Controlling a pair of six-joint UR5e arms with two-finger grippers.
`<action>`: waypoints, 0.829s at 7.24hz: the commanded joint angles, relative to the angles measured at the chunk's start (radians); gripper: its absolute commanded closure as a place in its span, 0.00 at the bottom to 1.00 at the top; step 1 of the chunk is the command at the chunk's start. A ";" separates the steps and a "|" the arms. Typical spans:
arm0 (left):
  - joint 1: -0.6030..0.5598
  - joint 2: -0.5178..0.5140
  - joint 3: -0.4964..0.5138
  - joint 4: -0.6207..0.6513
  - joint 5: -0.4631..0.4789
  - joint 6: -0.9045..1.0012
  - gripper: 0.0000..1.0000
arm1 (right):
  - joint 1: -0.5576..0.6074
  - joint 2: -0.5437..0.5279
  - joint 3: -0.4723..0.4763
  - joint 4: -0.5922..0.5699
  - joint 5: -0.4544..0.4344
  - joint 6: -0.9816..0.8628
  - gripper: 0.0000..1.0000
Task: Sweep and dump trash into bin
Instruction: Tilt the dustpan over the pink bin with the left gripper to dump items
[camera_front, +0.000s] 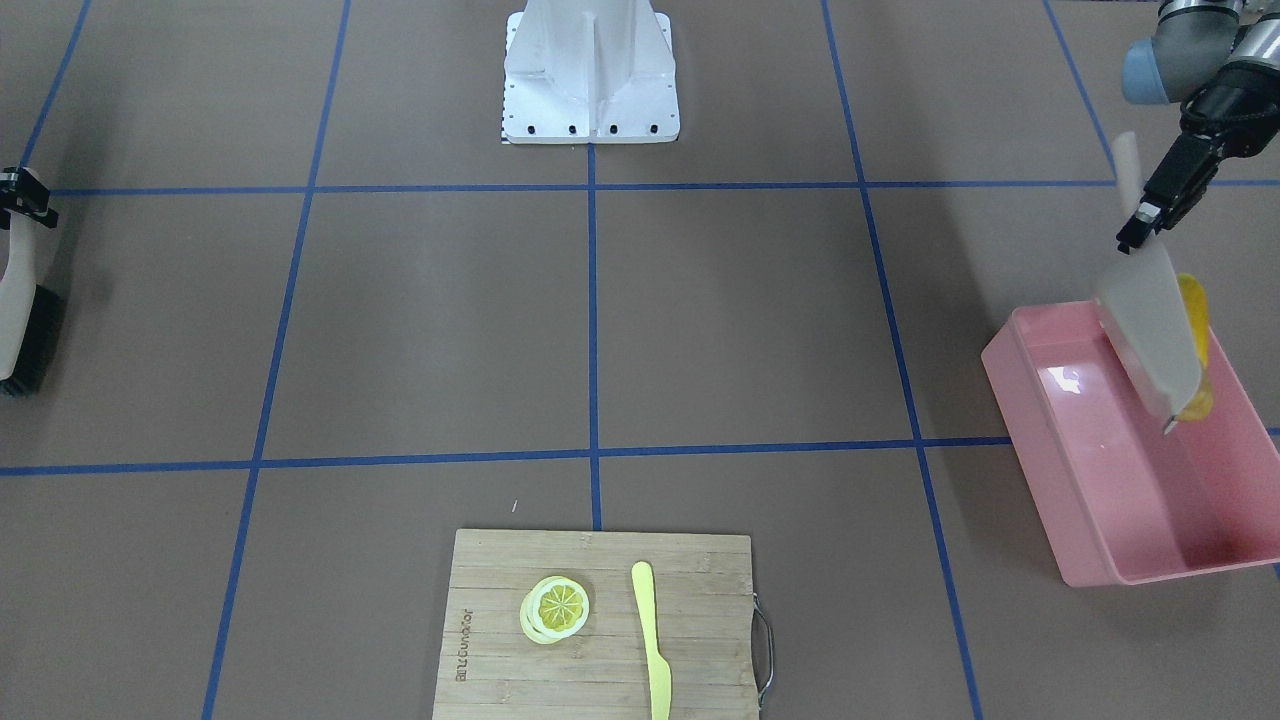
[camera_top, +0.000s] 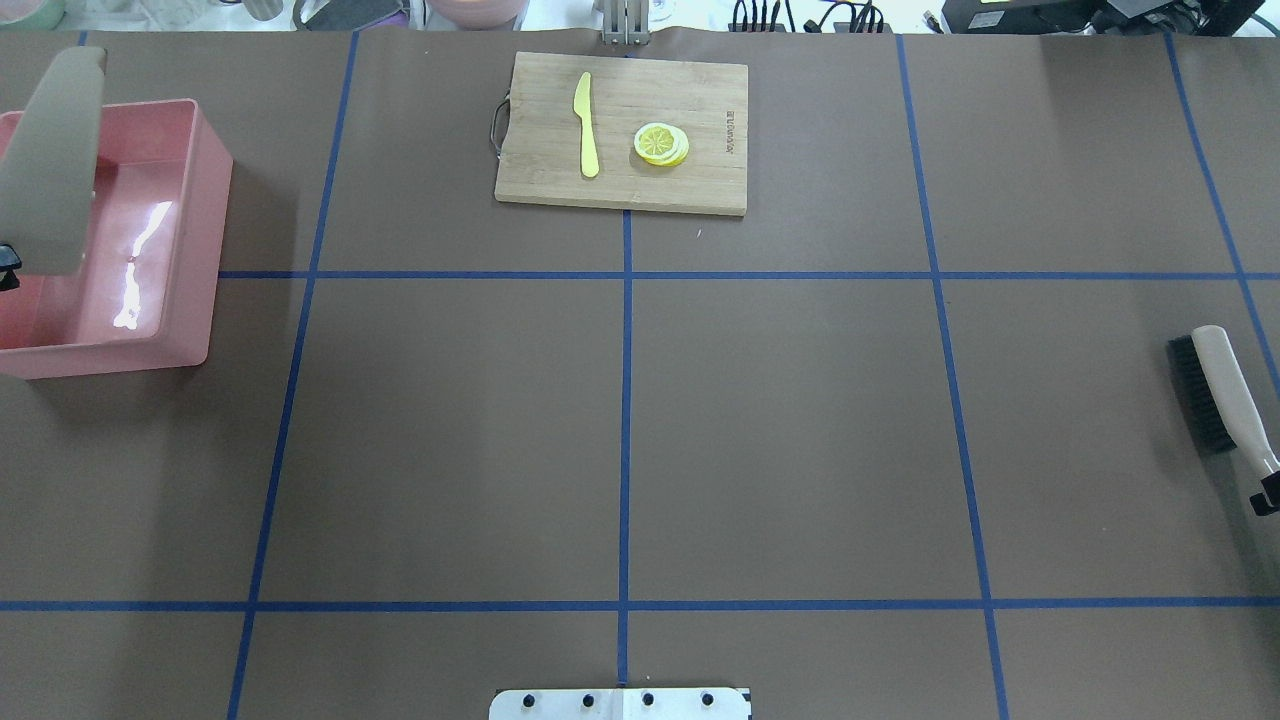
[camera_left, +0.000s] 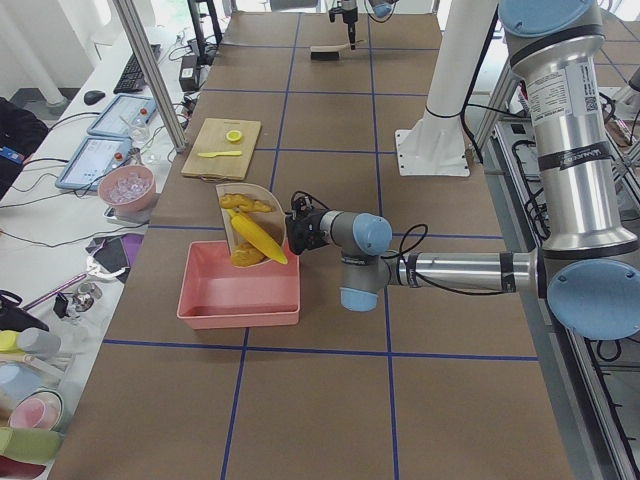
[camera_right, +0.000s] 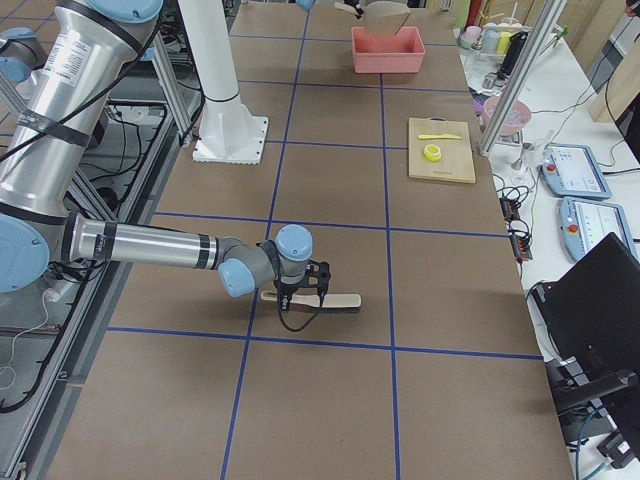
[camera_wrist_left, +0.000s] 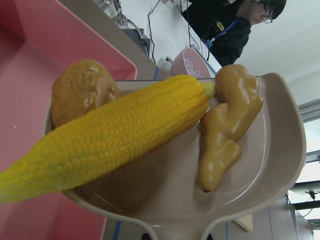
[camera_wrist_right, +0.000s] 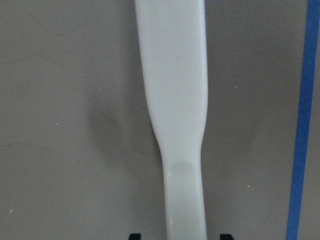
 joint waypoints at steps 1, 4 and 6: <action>0.000 0.000 -0.023 -0.021 -0.038 -0.137 1.00 | 0.042 0.002 0.014 0.005 0.008 -0.003 0.00; 0.000 -0.002 -0.038 -0.021 -0.033 -0.379 1.00 | 0.234 0.035 0.005 -0.070 0.008 -0.206 0.00; 0.000 -0.002 -0.037 -0.021 -0.032 -0.380 1.00 | 0.455 0.125 -0.010 -0.401 -0.001 -0.566 0.00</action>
